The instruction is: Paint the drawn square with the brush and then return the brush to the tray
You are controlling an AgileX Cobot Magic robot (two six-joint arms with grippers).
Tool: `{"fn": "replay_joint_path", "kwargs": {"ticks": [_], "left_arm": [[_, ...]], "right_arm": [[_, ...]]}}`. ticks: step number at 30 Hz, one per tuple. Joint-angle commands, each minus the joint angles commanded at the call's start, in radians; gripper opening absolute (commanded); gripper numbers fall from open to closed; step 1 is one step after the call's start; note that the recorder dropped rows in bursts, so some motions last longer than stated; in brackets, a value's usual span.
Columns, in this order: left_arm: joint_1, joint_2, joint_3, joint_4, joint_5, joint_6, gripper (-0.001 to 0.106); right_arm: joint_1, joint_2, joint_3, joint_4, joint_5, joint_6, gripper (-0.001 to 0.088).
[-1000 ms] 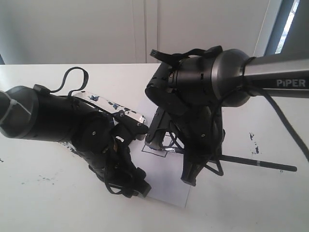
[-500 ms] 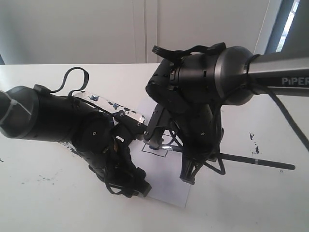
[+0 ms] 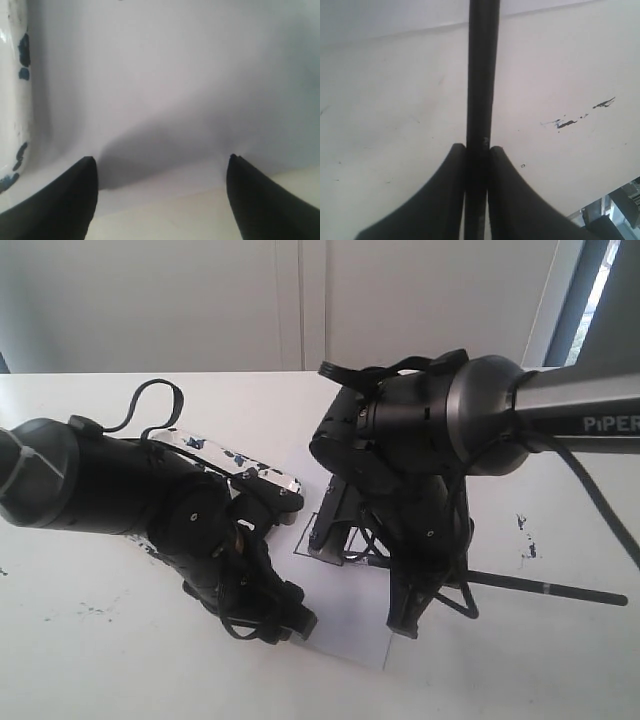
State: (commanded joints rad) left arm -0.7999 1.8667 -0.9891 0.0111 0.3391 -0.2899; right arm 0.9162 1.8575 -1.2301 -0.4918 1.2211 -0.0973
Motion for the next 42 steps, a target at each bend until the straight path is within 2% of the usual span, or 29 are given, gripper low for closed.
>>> {"fn": "replay_joint_path", "kwargs": {"ticks": [11,16,24,32,42], "left_arm": [[0.000,-0.005,0.036,0.002,-0.004,0.000,0.075],[0.000,-0.005,0.036,0.002,-0.012,0.000,0.075],[0.000,-0.005,0.036,0.002,-0.014,0.000,0.075],[0.000,-0.005,0.036,0.002,-0.014,0.000,0.075],[0.000,-0.005,0.036,0.002,-0.010,0.000,0.075]], "right_arm": [[-0.073,0.000,0.000,-0.050,-0.053,0.057,0.0000],[-0.089,0.002,0.000,-0.050,-0.066,0.057,0.0000],[-0.089,0.005,0.000,0.045,-0.067,0.009,0.0000],[-0.085,0.005,0.000,0.049,-0.019,0.007,0.0000],[-0.017,0.005,0.000,0.050,0.000,-0.011,0.0000]]}}
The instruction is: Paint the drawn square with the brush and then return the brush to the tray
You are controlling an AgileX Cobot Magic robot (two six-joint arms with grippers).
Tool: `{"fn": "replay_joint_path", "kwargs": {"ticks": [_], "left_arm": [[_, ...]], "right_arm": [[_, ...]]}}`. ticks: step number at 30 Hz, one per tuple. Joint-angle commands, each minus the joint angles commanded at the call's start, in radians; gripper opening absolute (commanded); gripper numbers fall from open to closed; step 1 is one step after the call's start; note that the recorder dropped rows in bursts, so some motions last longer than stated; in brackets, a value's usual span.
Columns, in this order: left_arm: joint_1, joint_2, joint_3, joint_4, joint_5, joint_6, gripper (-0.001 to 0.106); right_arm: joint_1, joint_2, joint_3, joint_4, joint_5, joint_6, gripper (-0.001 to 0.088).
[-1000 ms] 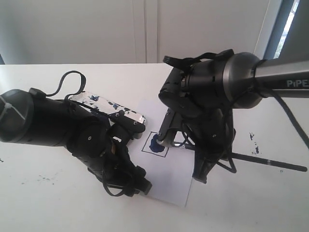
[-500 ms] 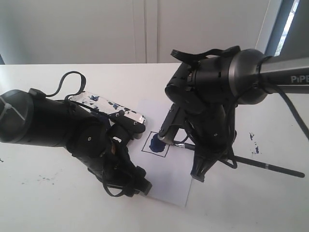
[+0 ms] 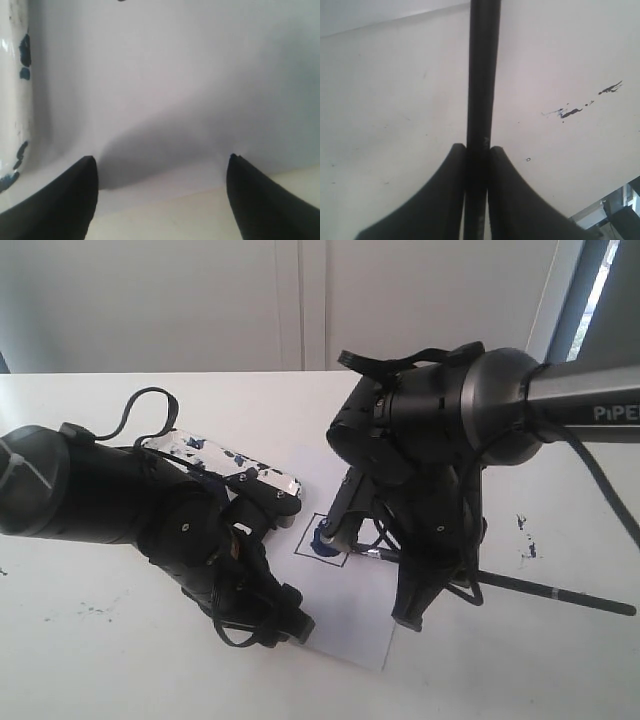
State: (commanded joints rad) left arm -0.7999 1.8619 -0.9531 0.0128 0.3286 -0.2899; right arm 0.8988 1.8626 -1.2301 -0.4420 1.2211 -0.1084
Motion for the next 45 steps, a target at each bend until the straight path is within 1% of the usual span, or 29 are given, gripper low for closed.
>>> {"fn": "replay_joint_path", "kwargs": {"ticks": [11,24,27,31,34,39,45], "left_arm": [[0.000,0.000,0.000,0.000,0.004,0.000,0.075],[0.000,0.000,0.000,0.000,0.012,0.002,0.075],[0.000,0.000,0.000,0.000,0.012,0.006,0.075],[0.000,0.000,0.000,0.000,0.014,0.006,0.075],[0.000,0.000,0.000,0.000,0.014,0.006,0.075],[0.000,0.000,0.000,0.000,0.014,0.008,0.075],[0.000,0.000,0.000,0.002,0.014,0.008,0.075]], "right_arm": [[0.010,0.000,0.000,-0.003,0.000,-0.004,0.0000],[0.006,0.009,0.000,-0.112,0.000,0.007,0.0000],[-0.012,0.029,0.000,-0.125,-0.001,0.023,0.0000],[-0.029,0.047,0.000,-0.175,-0.043,0.086,0.0000],[-0.033,0.049,0.000,-0.184,-0.065,0.096,0.0000],[-0.033,0.049,0.000,-0.246,-0.089,0.121,0.0000],[-0.033,0.049,0.000,-0.246,-0.109,0.123,0.0000]]}}
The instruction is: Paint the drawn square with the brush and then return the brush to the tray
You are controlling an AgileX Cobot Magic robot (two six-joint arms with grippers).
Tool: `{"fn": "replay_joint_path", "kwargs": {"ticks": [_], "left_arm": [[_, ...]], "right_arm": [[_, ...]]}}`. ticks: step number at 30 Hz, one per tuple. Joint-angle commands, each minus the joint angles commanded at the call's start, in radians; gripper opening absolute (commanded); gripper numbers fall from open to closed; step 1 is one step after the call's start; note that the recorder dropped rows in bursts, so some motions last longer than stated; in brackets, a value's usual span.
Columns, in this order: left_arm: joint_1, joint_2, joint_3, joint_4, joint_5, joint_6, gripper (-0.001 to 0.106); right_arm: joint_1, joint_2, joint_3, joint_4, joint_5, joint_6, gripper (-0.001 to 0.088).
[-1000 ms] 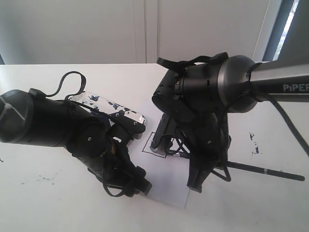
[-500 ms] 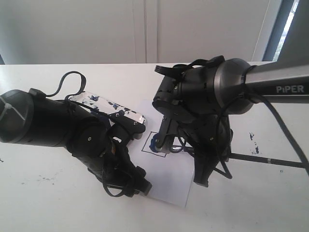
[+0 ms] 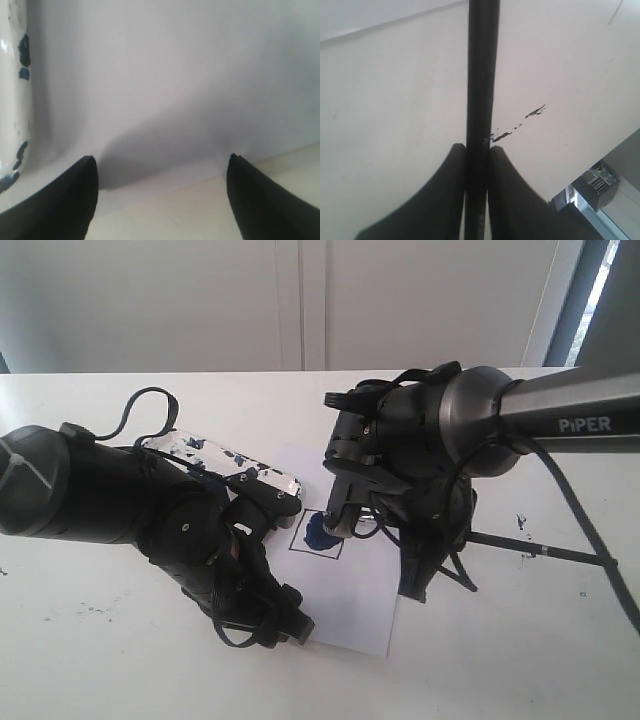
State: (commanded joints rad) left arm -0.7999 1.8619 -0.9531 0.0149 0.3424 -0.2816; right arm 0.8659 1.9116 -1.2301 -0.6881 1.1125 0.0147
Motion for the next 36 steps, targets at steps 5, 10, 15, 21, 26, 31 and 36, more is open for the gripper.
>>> {"fn": "replay_joint_path", "kwargs": {"ticks": [5,10,15,21,26,31,36], "left_arm": [[0.000,0.000,0.000,0.000,0.000,0.000,0.075],[0.000,0.000,0.000,0.000,0.004,0.000,0.075],[0.000,0.000,0.000,0.000,-0.002,0.000,0.075],[0.000,0.000,0.000,0.000,-0.005,0.000,0.075],[0.000,0.000,0.000,0.000,-0.001,0.000,0.075],[0.000,0.000,0.000,0.000,-0.001,0.000,0.075],[0.000,0.000,0.000,0.000,-0.001,0.000,0.075]], "right_arm": [[0.000,0.000,0.000,0.018,0.021,-0.015,0.0000],[0.000,0.000,0.000,0.010,-0.005,-0.015,0.0000],[0.000,0.000,0.000,0.019,-0.033,-0.015,0.0000],[0.000,0.051,-0.009,0.023,-0.046,-0.015,0.0000],[0.000,0.085,-0.063,0.028,-0.062,-0.005,0.0000],[0.000,0.085,-0.096,0.038,-0.063,-0.005,0.0000],[0.000,0.094,-0.095,0.041,-0.048,-0.015,0.0000]]}}
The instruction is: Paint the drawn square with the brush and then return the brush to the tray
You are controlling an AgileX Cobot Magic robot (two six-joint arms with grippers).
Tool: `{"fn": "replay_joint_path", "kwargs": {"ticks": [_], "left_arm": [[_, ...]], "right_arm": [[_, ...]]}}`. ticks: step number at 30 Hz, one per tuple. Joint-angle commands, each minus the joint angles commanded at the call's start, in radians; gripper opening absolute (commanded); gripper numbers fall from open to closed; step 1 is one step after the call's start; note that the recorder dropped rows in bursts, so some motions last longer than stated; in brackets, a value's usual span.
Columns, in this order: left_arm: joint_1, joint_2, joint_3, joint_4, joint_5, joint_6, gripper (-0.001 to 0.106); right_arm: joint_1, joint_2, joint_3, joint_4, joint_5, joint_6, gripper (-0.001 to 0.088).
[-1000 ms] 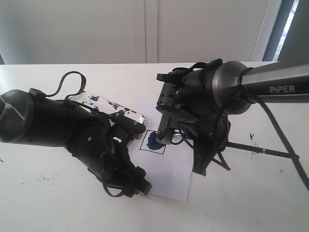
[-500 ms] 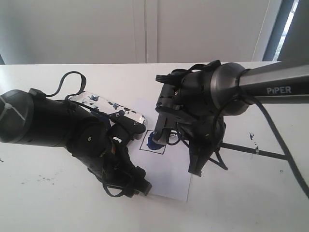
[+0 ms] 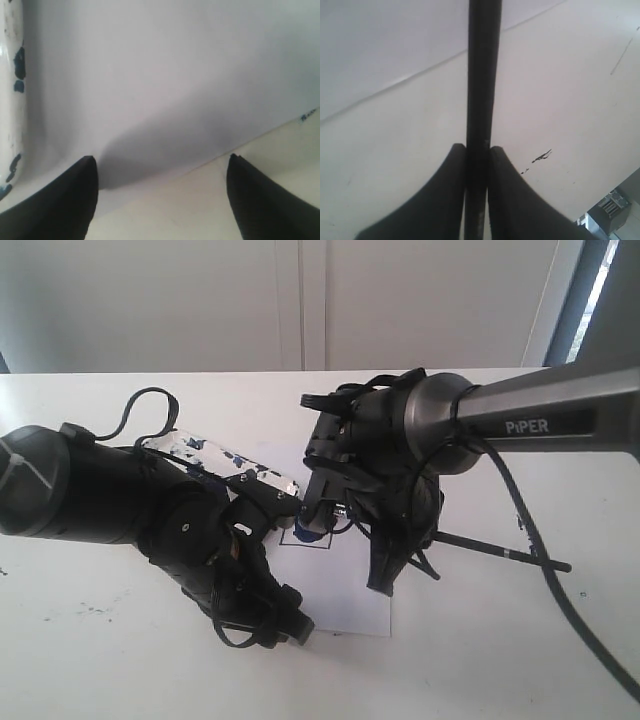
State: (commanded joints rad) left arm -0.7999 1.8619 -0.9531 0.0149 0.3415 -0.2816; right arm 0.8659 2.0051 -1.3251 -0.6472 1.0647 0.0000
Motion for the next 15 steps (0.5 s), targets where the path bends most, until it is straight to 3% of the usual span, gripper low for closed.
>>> {"fn": "replay_joint_path", "kwargs": {"ticks": [15], "left_arm": [[0.000,0.000,0.000,0.000,0.002,0.000,0.075]], "right_arm": [[0.000,0.026,0.000,-0.011,0.124,0.008,0.0000]]}}
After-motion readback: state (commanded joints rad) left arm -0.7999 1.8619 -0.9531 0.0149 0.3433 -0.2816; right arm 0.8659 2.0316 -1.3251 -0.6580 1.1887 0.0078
